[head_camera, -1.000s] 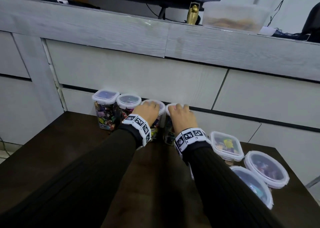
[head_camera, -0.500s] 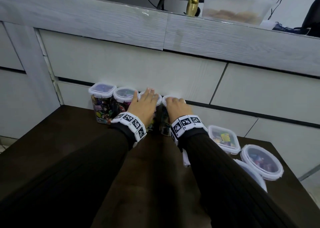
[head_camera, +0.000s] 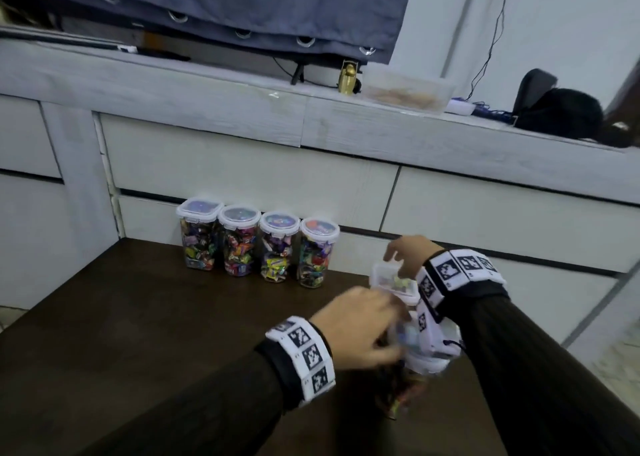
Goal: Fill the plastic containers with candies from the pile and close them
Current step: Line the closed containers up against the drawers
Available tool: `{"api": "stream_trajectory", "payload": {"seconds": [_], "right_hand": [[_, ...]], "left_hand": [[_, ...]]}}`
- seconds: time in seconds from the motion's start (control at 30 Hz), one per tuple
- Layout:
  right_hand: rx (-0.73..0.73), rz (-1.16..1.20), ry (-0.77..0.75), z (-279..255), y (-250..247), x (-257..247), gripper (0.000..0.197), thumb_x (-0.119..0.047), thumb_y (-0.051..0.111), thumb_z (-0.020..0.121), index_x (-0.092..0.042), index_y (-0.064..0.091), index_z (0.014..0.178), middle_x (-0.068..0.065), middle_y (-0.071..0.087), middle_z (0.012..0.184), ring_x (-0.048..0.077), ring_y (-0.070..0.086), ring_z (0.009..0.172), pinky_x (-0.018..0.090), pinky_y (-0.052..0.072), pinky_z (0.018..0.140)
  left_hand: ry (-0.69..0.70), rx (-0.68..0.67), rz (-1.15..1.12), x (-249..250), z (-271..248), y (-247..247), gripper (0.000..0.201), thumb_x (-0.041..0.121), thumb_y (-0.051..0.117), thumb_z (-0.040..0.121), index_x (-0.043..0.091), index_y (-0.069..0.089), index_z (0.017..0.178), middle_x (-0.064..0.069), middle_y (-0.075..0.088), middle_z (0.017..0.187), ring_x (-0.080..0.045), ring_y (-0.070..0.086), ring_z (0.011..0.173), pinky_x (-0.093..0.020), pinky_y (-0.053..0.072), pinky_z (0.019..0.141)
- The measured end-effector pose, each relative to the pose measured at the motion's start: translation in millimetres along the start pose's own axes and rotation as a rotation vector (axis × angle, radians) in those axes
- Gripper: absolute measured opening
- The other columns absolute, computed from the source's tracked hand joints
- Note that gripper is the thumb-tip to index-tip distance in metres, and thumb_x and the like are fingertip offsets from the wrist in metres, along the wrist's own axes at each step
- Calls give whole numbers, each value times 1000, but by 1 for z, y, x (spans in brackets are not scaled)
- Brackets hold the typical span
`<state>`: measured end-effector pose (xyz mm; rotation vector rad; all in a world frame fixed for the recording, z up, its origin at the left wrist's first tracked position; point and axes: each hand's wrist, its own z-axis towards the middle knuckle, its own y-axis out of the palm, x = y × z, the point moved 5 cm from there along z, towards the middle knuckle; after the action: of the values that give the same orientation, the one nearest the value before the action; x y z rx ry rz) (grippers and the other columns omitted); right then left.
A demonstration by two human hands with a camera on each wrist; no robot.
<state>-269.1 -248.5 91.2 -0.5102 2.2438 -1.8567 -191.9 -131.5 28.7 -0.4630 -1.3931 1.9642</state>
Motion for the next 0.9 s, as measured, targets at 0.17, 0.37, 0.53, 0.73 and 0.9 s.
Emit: {"api": "stream_trajectory", "payload": {"seconds": [0.17, 0.37, 0.53, 0.73, 0.9], "right_hand": [[-23, -43, -16, -24, 24, 22, 52, -5, 60, 86, -26, 53, 133, 0, 50, 138, 17, 50, 122, 21, 37, 94], [-36, -32, -23, -17, 32, 17, 55, -19, 73, 80, -24, 53, 131, -1, 53, 134, 18, 50, 122, 25, 39, 94], [5, 18, -5, -13, 35, 15, 51, -18, 73, 79, -23, 56, 127, 1, 57, 129, 19, 54, 117, 26, 42, 92], [20, -7, -16, -12, 43, 0, 77, -21, 81, 72, -24, 38, 136, 10, 49, 126, 29, 52, 115, 38, 47, 91], [143, -142, 57, -2, 52, -23, 55, -9, 63, 86, -14, 34, 132, 15, 43, 127, 33, 48, 115, 41, 46, 88]], "left_hand": [[195, -177, 171, 37, 7, 36, 76, 48, 68, 85, 6, 41, 143, -15, 42, 149, -29, 34, 140, -41, 22, 119], [230, -48, 284, 37, -3, 33, 37, 22, 54, 92, 21, 63, 128, 4, 62, 132, -16, 52, 130, -31, 44, 103], [242, 55, 324, 16, -25, 14, 33, 21, 52, 90, 28, 71, 116, 16, 68, 121, -3, 61, 117, -18, 48, 95], [-4, 8, 163, -39, -51, -8, 54, 6, 68, 83, 19, 59, 134, 2, 55, 141, -12, 51, 131, -26, 42, 108], [-159, -64, -4, -77, -41, -4, 53, 6, 59, 91, 16, 45, 141, -4, 37, 151, -19, 30, 142, -27, 22, 117]]}}
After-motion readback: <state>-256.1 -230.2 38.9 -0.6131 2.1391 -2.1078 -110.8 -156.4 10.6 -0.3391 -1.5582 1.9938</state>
